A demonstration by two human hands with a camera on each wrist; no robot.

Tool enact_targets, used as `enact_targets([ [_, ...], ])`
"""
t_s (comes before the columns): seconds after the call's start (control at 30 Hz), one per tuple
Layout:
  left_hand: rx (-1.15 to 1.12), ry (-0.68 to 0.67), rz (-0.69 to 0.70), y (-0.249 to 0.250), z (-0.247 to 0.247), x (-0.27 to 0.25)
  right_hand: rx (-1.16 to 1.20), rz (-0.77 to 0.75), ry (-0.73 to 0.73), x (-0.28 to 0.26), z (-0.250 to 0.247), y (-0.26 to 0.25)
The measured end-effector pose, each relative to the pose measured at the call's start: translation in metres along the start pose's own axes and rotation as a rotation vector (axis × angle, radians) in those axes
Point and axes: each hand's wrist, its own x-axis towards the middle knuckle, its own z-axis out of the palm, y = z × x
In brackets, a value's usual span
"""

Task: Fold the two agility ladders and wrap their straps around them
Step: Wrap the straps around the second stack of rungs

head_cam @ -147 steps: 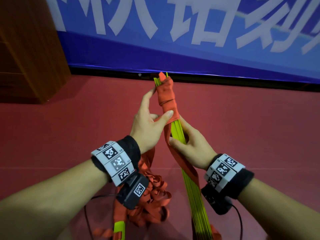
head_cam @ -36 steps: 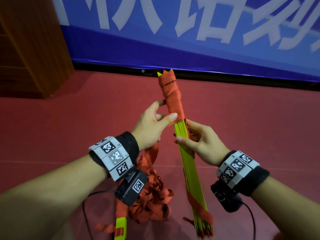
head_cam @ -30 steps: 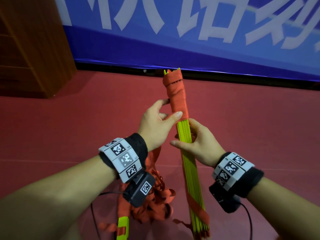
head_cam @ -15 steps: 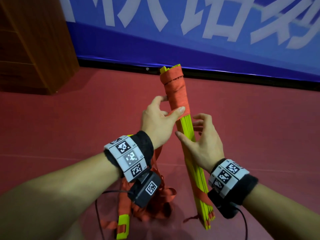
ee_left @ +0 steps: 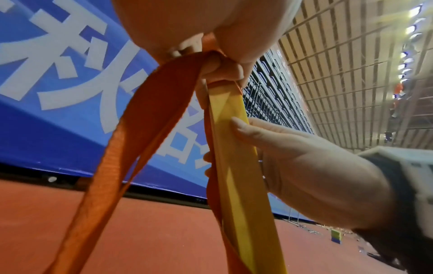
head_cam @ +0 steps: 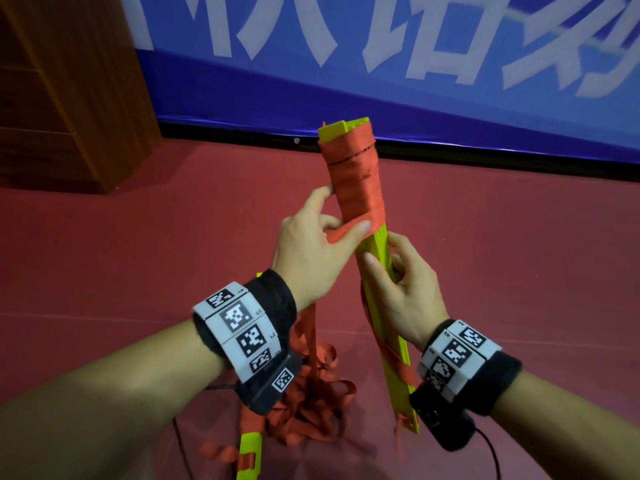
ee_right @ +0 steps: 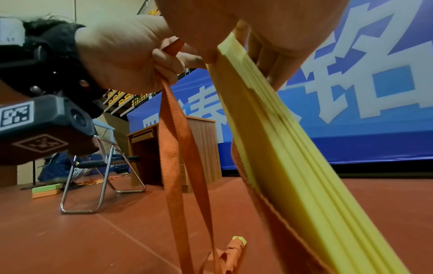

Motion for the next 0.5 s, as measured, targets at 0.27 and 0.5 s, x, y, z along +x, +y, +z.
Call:
enact_targets([
  [0.27, -0.12, -0.059, -0.033, 0.001, 0.0, -0.001, 0.161, 0.013, -0.005, 0.004, -0.004, -0.001],
  [0.5, -0.191, -0.076, -0.074, -0.003, 0.003, 0.002, 0.423, 0.098, 0.014, 0.002, -0.003, -0.01],
])
